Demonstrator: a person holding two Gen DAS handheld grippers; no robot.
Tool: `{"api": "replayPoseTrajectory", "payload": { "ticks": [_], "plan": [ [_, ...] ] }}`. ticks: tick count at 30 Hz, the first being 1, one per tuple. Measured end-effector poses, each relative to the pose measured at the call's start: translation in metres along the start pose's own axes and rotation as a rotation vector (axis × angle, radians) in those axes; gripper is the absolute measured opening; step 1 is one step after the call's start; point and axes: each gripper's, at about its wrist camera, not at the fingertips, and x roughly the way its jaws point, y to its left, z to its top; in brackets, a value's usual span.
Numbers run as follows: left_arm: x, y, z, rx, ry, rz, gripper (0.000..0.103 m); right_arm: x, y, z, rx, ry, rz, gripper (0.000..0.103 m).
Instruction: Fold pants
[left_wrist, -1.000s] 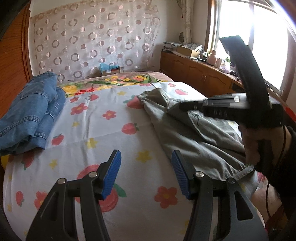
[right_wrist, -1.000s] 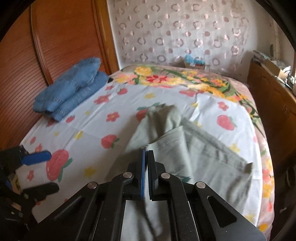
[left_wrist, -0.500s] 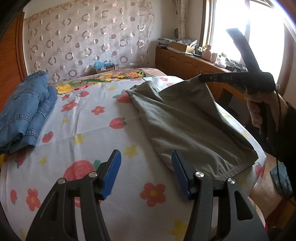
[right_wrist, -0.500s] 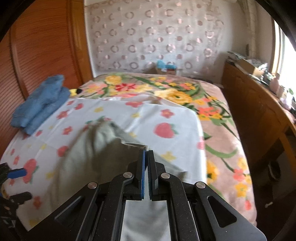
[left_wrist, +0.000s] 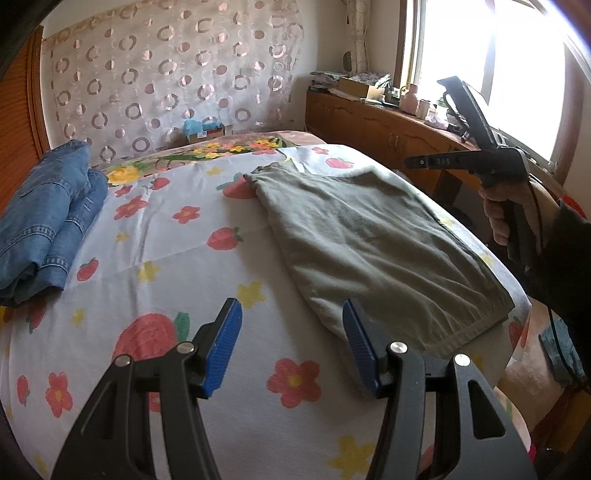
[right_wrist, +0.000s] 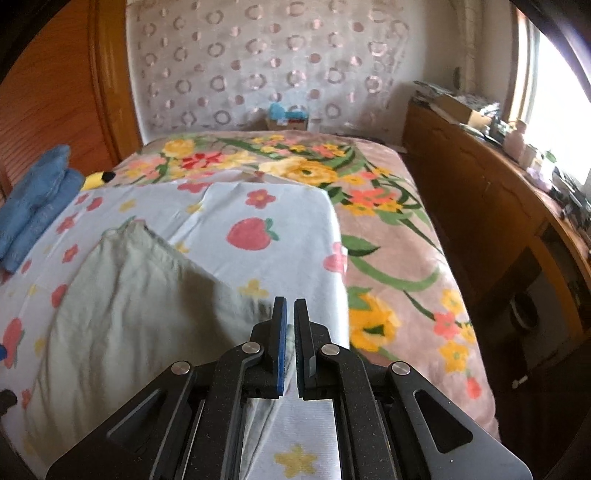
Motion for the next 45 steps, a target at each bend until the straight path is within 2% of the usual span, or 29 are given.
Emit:
{"api": "replayPoseTrajectory", "payload": {
  "ticks": [4, 6, 8, 16, 25, 34, 41, 42, 45],
  "plan": [
    [0.0, -0.001, 0.0, 0.0, 0.002, -0.001, 0.056, -0.008, 0.001, -0.005, -0.002, -0.002, 0.014, 0.006],
    [-0.001, -0.001, -0.001, 0.0, 0.0, -0.002, 0.056, -0.015, 0.005, -0.009, -0.013, -0.011, 0.029, 0.013],
    [0.0, -0.001, 0.0, -0.002, 0.002, -0.003, 0.056, -0.025, 0.012, -0.017, -0.022, -0.016, 0.043, 0.024],
    [-0.002, -0.008, -0.003, 0.015, 0.004, -0.014, 0.056, -0.06, 0.035, -0.063, -0.015, -0.032, 0.124, 0.037],
    [-0.01, -0.018, -0.007, 0.03, 0.001, -0.035, 0.056, -0.093, 0.043, -0.098, 0.043, -0.033, 0.158, 0.05],
    [-0.01, -0.03, -0.017, 0.056, 0.026, -0.073, 0.056, -0.12, 0.048, -0.122, 0.033, -0.044, 0.152, 0.051],
    [-0.009, -0.031, -0.027, 0.061, 0.049, -0.085, 0.056, -0.125, 0.052, -0.149, 0.014, -0.005, 0.17, 0.051],
    [-0.008, -0.031, -0.028, 0.062, 0.051, -0.086, 0.056, -0.125, 0.052, -0.152, 0.016, -0.001, 0.172, 0.049],
    [-0.005, -0.034, -0.03, 0.07, 0.061, -0.086, 0.056, -0.121, 0.052, -0.159, 0.025, 0.02, 0.197, 0.037]
  ]
}}
